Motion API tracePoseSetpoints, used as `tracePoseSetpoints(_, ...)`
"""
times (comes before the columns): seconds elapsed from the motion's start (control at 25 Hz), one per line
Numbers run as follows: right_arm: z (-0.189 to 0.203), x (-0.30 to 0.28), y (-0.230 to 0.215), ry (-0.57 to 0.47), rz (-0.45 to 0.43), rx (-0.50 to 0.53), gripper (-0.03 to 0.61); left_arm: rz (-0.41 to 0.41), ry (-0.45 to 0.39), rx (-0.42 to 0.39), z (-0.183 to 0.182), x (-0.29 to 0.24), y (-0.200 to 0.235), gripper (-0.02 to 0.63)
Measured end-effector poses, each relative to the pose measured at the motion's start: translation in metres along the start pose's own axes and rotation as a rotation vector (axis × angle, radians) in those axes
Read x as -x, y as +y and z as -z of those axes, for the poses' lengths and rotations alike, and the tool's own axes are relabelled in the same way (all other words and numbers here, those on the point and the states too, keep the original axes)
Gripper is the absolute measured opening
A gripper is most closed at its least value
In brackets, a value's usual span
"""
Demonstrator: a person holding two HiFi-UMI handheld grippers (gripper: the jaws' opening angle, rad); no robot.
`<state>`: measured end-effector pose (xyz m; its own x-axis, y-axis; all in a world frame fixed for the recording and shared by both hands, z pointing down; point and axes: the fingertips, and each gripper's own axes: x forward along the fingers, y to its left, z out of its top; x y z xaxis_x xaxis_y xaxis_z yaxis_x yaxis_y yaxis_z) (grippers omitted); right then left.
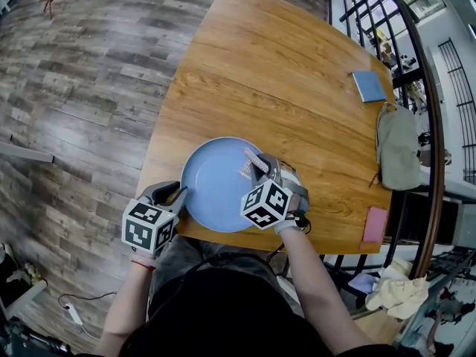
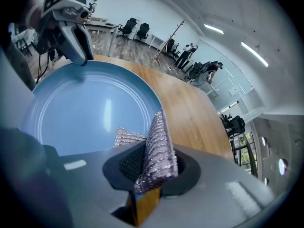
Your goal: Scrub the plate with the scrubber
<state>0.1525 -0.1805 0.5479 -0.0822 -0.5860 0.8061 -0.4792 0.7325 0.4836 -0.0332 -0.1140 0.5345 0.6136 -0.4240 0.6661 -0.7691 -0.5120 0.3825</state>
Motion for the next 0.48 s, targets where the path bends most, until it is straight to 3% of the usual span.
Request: tracePoseSetpoints(0.48, 0.025, 0.033, 0.038, 0.04, -0.111, -0.238, 0.063, -0.015, -0.009, -0.026, -0.004, -0.003, -0.001, 0.074)
